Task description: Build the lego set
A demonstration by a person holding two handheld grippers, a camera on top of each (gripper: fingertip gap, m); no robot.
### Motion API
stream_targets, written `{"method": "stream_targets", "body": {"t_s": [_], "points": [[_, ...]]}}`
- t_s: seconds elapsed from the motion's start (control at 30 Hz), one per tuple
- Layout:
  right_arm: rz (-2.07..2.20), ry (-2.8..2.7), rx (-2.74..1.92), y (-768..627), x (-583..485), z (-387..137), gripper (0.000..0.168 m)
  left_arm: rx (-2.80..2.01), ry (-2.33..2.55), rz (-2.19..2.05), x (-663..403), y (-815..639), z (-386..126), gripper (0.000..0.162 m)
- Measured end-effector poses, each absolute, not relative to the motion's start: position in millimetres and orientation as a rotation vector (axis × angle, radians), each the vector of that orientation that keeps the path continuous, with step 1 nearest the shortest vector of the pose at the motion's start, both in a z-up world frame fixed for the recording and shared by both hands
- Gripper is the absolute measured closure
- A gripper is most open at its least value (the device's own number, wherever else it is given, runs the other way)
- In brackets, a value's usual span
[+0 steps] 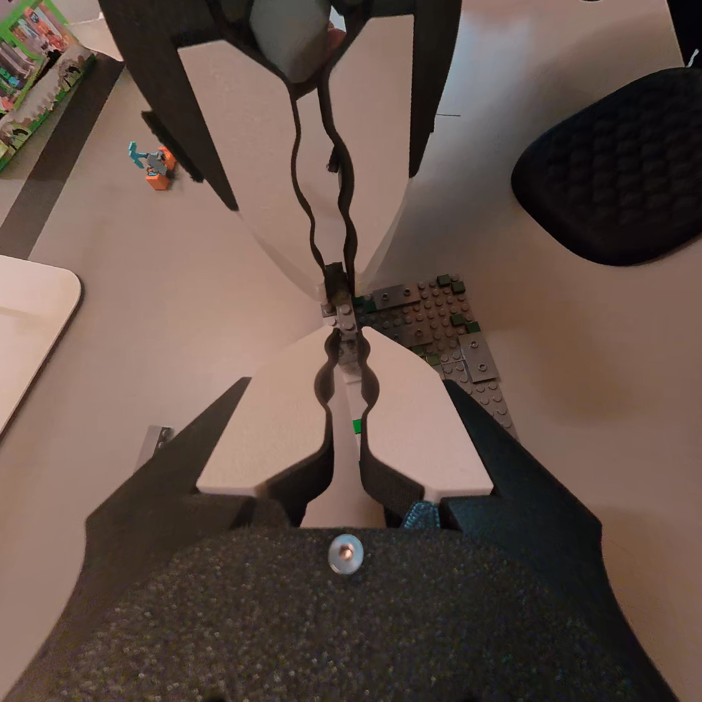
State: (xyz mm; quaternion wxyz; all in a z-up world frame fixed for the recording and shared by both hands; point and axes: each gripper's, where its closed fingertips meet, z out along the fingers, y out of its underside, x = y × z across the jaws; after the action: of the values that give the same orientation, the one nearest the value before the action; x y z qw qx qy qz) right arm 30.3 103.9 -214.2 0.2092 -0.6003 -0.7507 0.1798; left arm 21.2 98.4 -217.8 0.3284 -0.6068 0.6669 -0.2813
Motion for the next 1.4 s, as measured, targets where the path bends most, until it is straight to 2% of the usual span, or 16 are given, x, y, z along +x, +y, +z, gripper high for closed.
{"method": "stream_targets", "body": {"t_s": [1.4], "points": [[0.606, -2.168, -1.782, 112.3, 24.5, -215.8, 0.160, -1.597, 1.686, -0.735, 16.4, 110.7, -214.7, 0.152]]}}
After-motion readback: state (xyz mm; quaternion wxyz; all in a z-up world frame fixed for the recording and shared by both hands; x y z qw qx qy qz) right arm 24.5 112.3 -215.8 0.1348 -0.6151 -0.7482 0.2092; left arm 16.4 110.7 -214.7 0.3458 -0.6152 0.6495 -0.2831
